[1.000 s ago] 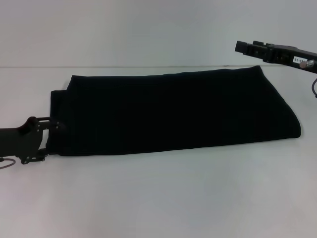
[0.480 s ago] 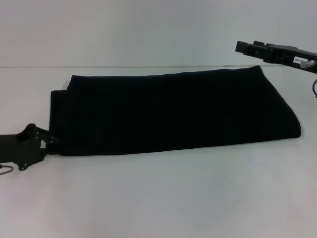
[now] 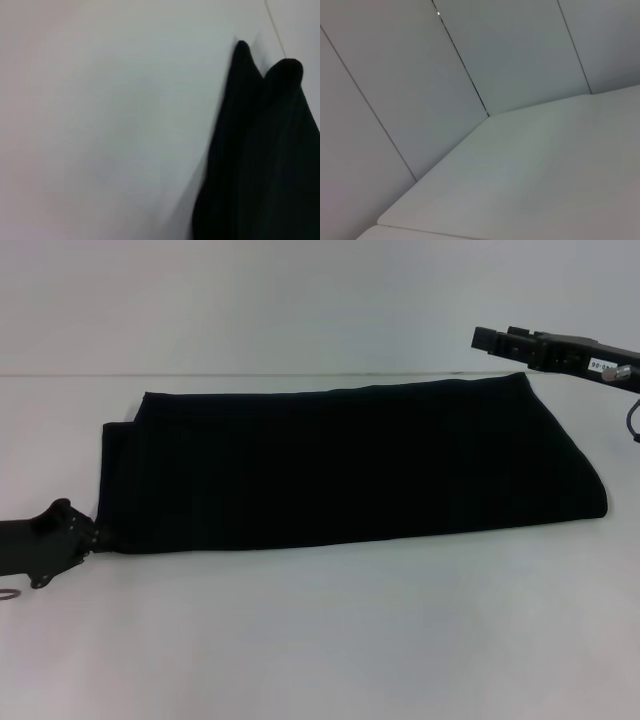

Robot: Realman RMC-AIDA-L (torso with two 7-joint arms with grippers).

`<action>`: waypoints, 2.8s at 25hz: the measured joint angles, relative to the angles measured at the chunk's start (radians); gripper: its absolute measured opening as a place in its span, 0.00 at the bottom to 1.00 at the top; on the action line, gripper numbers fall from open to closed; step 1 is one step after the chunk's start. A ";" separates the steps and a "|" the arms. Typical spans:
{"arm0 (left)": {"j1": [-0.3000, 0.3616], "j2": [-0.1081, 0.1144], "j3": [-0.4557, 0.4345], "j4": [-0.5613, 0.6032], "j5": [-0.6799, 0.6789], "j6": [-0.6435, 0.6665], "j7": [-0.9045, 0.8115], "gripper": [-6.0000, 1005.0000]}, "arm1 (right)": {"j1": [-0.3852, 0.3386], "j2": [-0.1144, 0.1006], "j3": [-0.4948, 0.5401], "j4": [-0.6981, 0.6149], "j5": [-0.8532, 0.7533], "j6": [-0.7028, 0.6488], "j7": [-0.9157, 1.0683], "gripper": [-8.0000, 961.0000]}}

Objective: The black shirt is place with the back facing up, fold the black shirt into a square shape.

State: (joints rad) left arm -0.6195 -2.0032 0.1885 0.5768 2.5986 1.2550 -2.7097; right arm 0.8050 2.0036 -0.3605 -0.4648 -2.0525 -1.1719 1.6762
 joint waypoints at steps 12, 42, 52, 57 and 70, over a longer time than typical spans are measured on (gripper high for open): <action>0.102 0.010 -0.108 0.146 -0.037 0.069 0.370 0.07 | -0.006 0.029 0.001 0.011 0.060 0.022 -0.038 0.77; -0.261 -0.078 0.137 -0.015 -0.299 0.237 0.528 0.16 | -0.124 -0.006 0.009 -0.022 0.161 0.017 -0.107 0.77; -0.218 -0.173 0.060 -0.581 -0.598 -0.251 1.252 0.20 | -0.158 -0.031 -0.002 -0.023 0.163 0.007 -0.121 0.77; -0.167 -0.163 0.040 -0.557 -0.594 0.073 1.301 0.26 | -0.156 -0.036 -0.046 -0.022 0.160 0.004 -0.081 0.77; 0.100 -0.131 0.192 -0.048 -0.485 0.580 1.372 0.74 | -0.059 -0.091 -0.378 -0.005 0.051 -0.094 0.479 0.77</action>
State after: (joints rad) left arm -0.5193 -2.1342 0.3809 0.5285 2.1133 1.8353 -1.3373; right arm 0.7463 1.9123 -0.7389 -0.4701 -2.0017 -1.2663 2.1551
